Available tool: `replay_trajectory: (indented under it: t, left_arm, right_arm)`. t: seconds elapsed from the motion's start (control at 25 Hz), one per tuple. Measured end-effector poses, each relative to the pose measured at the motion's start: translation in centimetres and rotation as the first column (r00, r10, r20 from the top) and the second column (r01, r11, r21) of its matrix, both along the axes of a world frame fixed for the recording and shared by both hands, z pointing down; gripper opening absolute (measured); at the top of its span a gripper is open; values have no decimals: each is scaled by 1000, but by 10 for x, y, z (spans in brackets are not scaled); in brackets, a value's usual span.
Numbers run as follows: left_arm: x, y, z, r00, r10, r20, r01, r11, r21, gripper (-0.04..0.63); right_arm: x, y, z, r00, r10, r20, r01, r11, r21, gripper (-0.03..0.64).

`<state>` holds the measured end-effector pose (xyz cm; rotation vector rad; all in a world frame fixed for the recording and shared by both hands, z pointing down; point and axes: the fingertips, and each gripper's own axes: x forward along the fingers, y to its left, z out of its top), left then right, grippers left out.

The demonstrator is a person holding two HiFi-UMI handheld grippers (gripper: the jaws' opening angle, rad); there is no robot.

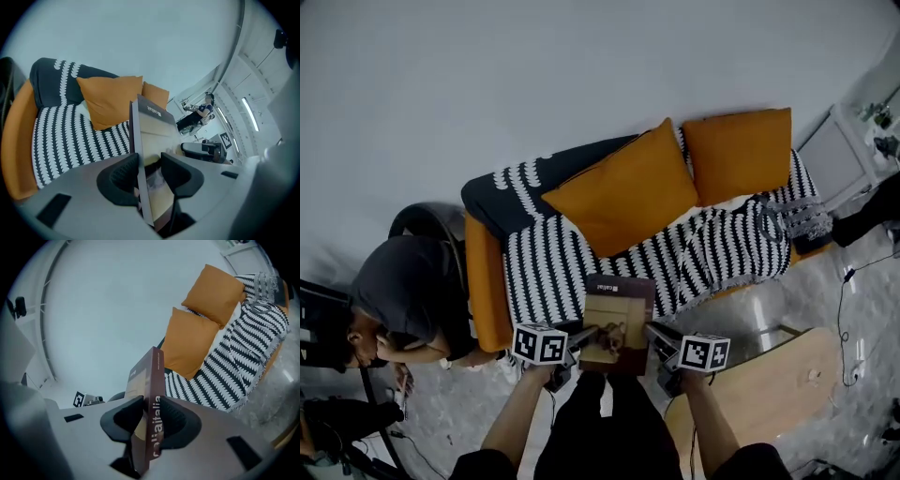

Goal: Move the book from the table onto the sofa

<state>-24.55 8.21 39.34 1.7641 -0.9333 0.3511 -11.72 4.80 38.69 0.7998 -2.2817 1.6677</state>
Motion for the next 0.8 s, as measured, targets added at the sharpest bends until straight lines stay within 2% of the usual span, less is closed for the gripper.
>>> replay_trajectory:
  t: [0.16, 0.48, 0.8]
  left_arm:
    - [2, -29, 5, 998, 65, -11, -65, 998, -3, 160]
    - [-9, -51, 19, 981, 189, -49, -190, 982, -15, 160]
    - [-19, -65, 34, 975, 219, -47, -220, 975, -26, 160]
  right_arm:
    - [3, -21, 4, 997, 73, -9, -73, 997, -5, 126]
    - [-6, -29, 14, 979, 203, -36, -203, 979, 3, 126]
    - [-16, -36, 31, 972, 233, -32, -234, 972, -18, 126]
